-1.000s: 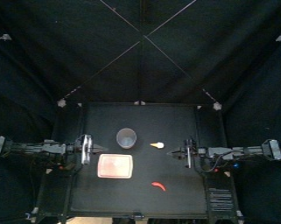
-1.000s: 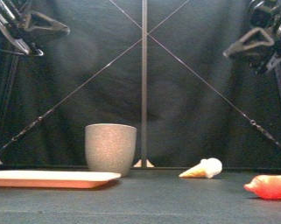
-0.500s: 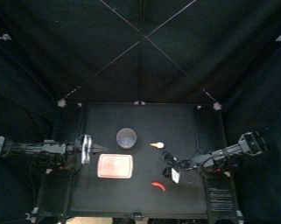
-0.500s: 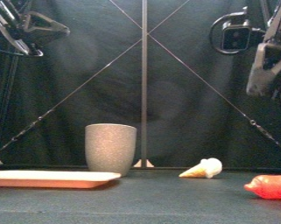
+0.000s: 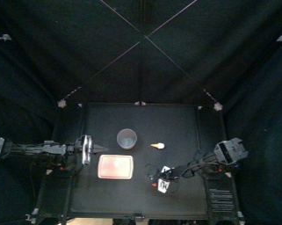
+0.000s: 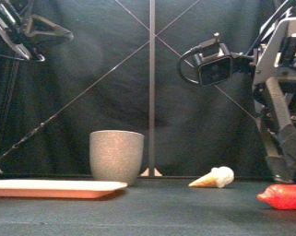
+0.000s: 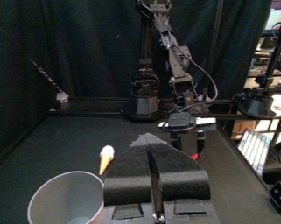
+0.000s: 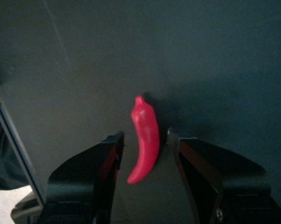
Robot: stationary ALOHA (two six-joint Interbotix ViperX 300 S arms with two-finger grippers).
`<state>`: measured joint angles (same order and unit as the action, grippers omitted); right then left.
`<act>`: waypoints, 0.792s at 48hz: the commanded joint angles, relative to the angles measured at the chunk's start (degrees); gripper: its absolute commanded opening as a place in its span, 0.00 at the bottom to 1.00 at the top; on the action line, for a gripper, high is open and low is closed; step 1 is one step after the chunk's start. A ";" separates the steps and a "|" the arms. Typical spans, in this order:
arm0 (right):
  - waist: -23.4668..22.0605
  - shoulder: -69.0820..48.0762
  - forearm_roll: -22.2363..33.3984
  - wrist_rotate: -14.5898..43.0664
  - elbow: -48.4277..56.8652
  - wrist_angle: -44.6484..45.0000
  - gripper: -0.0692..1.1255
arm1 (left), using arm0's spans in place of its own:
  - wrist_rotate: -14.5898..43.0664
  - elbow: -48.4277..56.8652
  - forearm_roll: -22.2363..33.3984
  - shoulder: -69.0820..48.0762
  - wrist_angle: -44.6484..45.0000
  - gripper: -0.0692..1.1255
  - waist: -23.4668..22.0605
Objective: Pick the red chile then place it in the grey bowl
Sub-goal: Pick the red chile
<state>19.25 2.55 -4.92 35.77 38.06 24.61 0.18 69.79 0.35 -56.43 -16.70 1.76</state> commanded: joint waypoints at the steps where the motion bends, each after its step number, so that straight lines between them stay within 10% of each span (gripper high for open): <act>1: 1.14 -0.35 6.33 5.98 -2.64 5.45 0.75 | -0.09 -0.79 0.00 0.09 -0.26 0.03 0.35; 15: 7.21 1.05 23.64 26.37 -6.24 13.10 0.75 | -0.09 -0.62 0.00 0.09 -0.18 0.03 0.44; 38: 8.26 6.77 21.27 27.25 -8.96 12.57 0.73 | -0.09 -0.62 0.00 0.09 -0.26 0.03 0.44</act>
<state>27.69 10.20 16.26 63.11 30.32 37.35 0.09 69.87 0.35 -56.51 -16.70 2.11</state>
